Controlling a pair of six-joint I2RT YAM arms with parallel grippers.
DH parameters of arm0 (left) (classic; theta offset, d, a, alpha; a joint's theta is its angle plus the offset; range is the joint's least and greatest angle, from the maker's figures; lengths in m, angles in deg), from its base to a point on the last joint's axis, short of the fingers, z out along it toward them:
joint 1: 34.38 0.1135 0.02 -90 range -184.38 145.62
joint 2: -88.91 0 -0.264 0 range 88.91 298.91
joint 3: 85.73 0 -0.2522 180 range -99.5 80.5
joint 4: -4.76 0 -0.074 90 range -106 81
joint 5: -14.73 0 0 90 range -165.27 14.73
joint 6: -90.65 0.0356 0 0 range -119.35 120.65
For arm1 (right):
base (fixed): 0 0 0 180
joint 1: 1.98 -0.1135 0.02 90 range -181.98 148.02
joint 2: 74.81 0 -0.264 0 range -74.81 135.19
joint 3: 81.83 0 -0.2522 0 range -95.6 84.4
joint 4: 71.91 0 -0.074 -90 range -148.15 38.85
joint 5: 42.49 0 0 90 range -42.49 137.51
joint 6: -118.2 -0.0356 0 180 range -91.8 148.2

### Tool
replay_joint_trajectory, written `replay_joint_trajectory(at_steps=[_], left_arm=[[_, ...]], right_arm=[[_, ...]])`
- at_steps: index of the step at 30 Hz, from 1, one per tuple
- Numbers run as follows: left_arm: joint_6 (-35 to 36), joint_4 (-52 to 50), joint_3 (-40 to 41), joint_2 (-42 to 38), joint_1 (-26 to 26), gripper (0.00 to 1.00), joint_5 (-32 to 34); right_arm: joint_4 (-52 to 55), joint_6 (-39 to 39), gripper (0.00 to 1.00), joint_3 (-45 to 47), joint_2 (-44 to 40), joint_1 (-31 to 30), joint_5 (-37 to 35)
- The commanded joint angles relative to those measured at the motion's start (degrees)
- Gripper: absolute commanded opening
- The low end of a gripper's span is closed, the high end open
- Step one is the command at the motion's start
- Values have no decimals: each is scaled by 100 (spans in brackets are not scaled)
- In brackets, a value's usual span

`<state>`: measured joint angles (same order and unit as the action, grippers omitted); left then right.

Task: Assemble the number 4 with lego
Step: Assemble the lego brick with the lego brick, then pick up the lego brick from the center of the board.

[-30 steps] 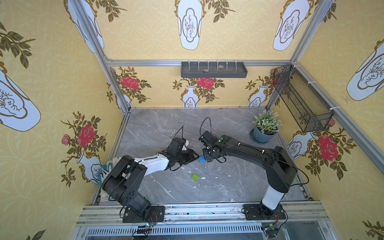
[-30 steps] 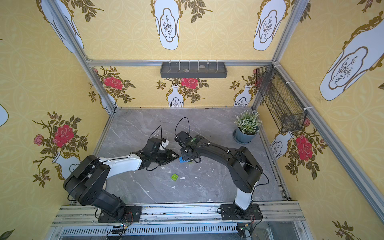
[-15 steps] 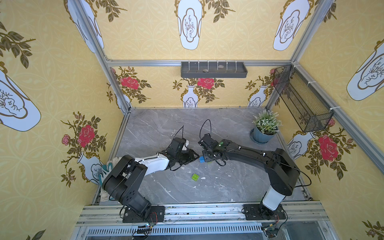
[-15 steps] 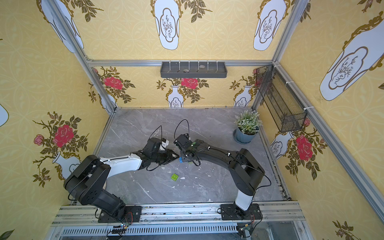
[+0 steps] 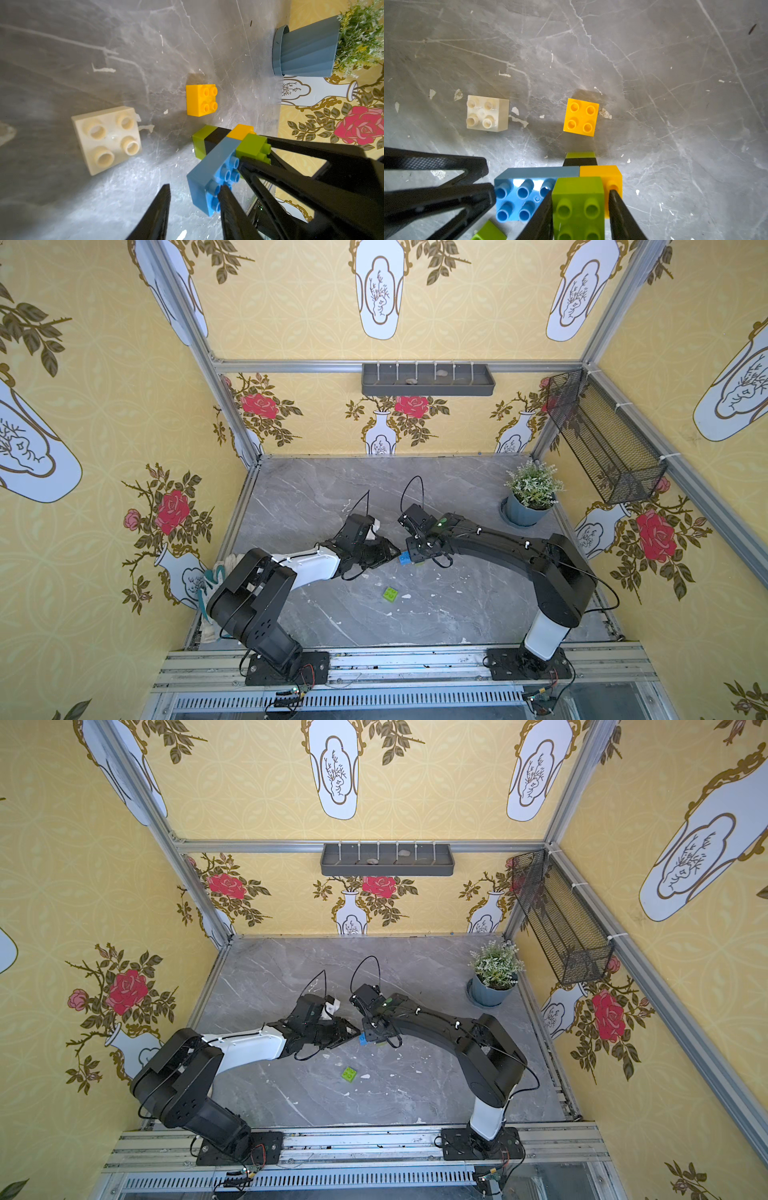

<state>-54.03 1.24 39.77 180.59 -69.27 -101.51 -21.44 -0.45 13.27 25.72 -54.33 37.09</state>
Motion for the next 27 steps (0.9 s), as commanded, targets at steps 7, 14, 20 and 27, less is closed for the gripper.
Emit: replay_joint_trajectory(at_steps=[7, 14, 20, 27], left_arm=[[61, 168, -61, 21, 0, 42, -92], [96, 170, -82, 52, -9, 42, -101], [100, 146, -64, 1, -9, 42, -70], [453, -569, -208, -660, 63, 46, 366]], right_arm=[[337, -15, 54, -64, -109, 27, 162], [272, -27, 59, -74, -183, 26, 237], [264, -55, 62, -93, -263, 41, 228], [680, -318, 66, -376, -930, -25, -372]])
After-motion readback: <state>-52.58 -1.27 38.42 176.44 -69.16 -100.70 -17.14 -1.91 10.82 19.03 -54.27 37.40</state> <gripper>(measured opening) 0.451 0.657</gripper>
